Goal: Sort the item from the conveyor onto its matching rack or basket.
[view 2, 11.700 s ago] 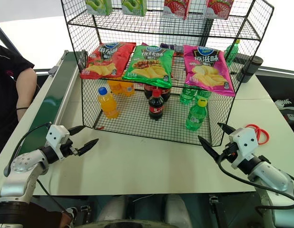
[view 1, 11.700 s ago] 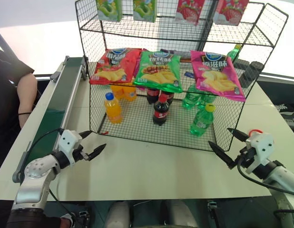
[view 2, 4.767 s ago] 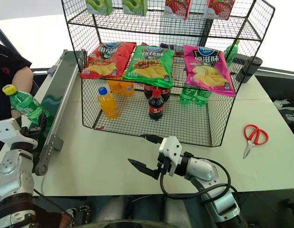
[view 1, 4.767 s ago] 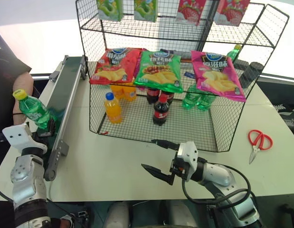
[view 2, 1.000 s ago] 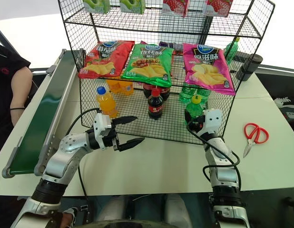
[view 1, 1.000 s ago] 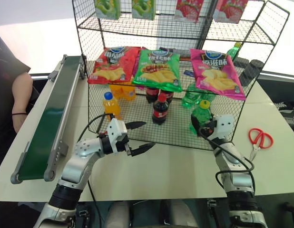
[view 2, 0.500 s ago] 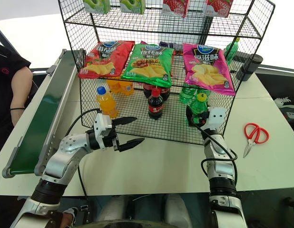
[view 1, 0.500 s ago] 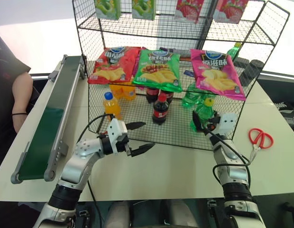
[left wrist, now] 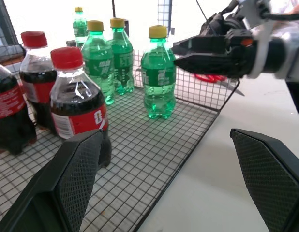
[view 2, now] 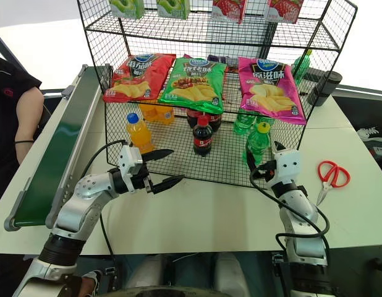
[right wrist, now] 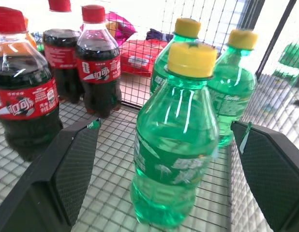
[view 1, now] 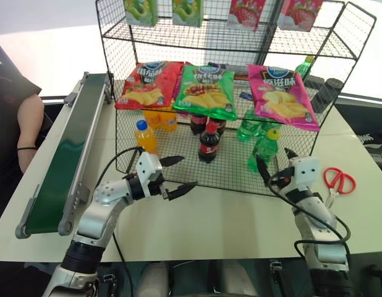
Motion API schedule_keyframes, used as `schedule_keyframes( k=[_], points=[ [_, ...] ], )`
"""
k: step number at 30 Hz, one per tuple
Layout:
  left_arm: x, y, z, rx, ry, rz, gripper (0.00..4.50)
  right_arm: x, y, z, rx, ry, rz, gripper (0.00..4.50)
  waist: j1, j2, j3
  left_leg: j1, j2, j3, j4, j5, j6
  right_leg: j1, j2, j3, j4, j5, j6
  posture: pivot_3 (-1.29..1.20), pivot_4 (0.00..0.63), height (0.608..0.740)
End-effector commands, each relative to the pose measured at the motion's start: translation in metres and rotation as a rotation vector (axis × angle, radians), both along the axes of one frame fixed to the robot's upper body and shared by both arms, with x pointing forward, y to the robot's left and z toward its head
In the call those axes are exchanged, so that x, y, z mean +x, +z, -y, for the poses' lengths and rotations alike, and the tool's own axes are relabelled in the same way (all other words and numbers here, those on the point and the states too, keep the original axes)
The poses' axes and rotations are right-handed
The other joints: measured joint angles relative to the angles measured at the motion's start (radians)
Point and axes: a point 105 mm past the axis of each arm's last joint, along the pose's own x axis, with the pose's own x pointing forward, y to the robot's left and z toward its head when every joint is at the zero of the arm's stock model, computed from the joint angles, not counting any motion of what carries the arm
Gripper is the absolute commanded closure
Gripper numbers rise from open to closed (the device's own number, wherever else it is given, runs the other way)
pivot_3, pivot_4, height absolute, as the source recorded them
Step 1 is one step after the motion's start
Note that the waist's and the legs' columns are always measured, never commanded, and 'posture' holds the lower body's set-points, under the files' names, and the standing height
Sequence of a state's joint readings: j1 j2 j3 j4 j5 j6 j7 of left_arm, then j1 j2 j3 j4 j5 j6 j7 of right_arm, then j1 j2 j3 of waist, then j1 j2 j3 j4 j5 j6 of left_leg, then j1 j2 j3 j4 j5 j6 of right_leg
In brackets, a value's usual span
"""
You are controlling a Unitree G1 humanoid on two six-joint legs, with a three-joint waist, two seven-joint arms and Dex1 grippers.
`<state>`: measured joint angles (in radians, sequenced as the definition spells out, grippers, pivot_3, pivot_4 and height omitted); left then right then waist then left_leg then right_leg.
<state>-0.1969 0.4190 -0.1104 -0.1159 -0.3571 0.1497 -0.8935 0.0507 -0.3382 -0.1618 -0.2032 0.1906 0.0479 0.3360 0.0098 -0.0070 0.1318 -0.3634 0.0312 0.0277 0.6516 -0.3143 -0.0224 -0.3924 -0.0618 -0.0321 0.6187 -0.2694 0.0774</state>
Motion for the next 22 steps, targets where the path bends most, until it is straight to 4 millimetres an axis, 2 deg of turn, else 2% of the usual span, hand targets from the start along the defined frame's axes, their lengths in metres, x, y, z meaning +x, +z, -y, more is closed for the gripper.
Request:
schedule_keyframes(
  k=[1,4,10,12,17,22],
  points=[
    [0.008,0.001,-0.027,0.038,0.107,0.022,0.00,-0.013,0.026,-0.012,-0.044,0.103,0.050,0.01,-0.001,0.000,0.000,0.001,0.000,0.000,0.000,0.000,0.000,0.001,0.000,0.000,0.000,0.000,0.000,0.00,0.150,0.740],
    [0.012,0.001,-0.054,0.068,0.188,0.016,0.00,-0.028,0.026,-0.009,-0.084,0.172,0.017,0.01,0.000,0.000,0.000,0.005,0.000,0.001,-0.002,0.000,0.000,0.003,0.000,0.000,0.000,0.000,0.000,0.00,0.150,0.740],
    [0.012,-0.005,-0.112,0.137,0.349,-0.019,0.00,-0.055,0.020,0.022,-0.098,0.208,-0.095,0.01,0.003,-0.001,0.000,0.006,0.000,0.001,-0.002,0.000,0.000,0.004,0.000,0.000,-0.001,-0.001,0.000,0.00,0.150,0.740],
    [0.007,-0.008,-0.125,0.157,0.373,-0.037,0.00,-0.063,0.019,0.030,-0.095,0.215,-0.120,0.01,0.003,-0.002,0.001,0.006,0.000,0.001,-0.003,0.000,0.000,0.004,0.000,0.000,-0.002,-0.001,0.000,0.00,0.150,0.740],
    [-0.003,-0.018,-0.143,0.184,0.409,-0.083,0.00,-0.067,0.021,0.048,-0.105,0.187,-0.139,0.01,0.001,-0.002,0.001,0.007,0.001,0.001,-0.003,0.000,0.000,0.004,-0.001,0.001,-0.001,-0.002,-0.002,0.00,0.150,0.740],
    [-0.006,-0.020,-0.144,0.178,0.404,-0.086,0.00,-0.066,0.020,0.054,-0.109,0.186,-0.143,0.01,0.002,-0.002,0.001,0.007,0.001,0.002,-0.003,0.000,0.000,0.004,-0.001,0.001,-0.001,-0.002,-0.003,0.00,0.150,0.740]
  ],
)
